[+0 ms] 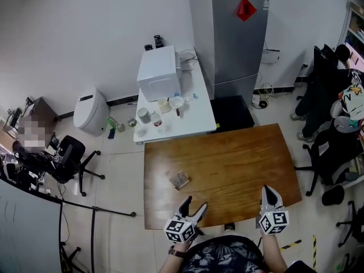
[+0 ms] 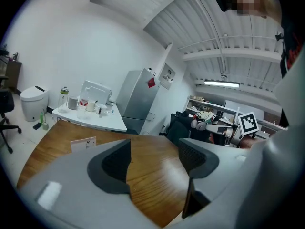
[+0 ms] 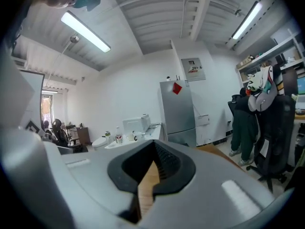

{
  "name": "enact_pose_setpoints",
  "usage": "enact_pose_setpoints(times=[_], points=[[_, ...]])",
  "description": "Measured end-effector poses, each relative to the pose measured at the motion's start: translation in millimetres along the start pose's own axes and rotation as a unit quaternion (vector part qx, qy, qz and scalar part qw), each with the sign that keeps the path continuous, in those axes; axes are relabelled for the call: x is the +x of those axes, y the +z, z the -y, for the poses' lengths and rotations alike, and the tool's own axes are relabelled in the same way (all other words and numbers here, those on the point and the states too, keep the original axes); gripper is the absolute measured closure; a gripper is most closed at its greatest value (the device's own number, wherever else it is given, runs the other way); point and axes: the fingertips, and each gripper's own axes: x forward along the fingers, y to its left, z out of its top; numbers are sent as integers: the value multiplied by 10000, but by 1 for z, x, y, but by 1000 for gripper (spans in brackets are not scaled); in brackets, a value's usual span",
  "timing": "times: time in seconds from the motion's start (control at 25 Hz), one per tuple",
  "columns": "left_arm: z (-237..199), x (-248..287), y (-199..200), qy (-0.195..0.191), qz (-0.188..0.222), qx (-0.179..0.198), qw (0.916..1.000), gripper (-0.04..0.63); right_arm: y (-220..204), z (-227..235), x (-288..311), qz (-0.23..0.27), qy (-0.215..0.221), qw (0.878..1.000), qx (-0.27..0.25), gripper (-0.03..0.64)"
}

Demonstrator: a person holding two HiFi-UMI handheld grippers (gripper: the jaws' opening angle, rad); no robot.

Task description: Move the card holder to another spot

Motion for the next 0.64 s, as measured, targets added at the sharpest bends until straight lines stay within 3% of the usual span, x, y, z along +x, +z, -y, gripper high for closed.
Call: enact_pose_setpoints(times=[0.32,0.48,0.64], points=[[-8,-9,-23,146,-220,-125,9996,282,5,-9,4,16,134,9994,-318,609],[-6,-8,-18,109,-155,-105,9998,282,5,-13,1,26,170,9992,-358,609],[-14,-7,-1,99,92,-366,9992,284,14,-34,23,208,482,9981,-328,609]])
